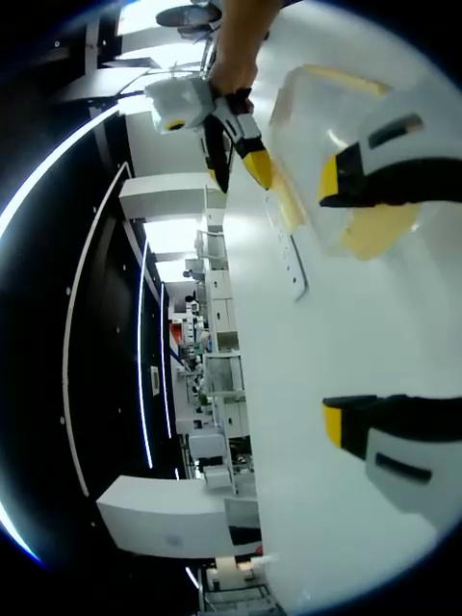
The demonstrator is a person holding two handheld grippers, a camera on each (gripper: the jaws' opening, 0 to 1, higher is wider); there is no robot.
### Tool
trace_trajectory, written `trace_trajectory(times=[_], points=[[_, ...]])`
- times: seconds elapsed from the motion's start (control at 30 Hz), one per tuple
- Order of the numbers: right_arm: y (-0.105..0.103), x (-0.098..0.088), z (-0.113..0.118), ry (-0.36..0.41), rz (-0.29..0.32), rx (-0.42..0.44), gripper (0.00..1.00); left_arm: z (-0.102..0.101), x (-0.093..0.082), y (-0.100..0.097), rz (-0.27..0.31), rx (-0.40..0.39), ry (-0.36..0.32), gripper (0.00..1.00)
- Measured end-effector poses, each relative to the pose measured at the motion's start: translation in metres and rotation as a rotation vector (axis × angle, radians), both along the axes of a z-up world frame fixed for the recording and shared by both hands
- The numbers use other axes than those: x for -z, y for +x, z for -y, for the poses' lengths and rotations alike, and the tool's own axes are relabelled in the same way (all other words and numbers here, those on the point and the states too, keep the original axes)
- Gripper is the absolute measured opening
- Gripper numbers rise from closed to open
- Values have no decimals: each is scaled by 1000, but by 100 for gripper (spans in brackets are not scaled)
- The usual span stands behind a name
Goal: Snap each plastic latch of the storage box into its locked position after aligning the lid with the box until every specified latch is closed and the lid sits flush.
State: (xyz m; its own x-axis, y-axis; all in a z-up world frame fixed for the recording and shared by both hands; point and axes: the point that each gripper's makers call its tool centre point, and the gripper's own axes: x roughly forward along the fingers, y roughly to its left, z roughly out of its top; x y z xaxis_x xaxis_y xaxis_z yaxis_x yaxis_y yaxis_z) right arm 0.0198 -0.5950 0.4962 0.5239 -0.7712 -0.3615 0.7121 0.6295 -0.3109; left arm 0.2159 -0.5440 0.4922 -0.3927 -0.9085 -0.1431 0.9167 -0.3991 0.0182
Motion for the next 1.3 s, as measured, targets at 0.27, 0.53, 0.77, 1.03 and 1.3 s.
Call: trace_trajectory(times=[0.27, 0.53, 0.77, 1.03, 1.3], points=[[4, 3, 5, 25, -33, -23, 64, 0, 0, 0, -5, 0, 0, 80], [7, 3, 5, 28, -51, -30, 62, 0, 0, 1, -15, -3, 1, 81], [1, -9, 1, -14, 2, -2, 67, 0, -8, 15, -50, -50, -28, 78], [-30, -19, -27, -38, 137, 53, 67, -2, -4, 34, -74, -97, -30, 76], [-69, -11, -55, -63, 172, 129, 67, -6, 12, 40, -66, -113, 6, 75]])
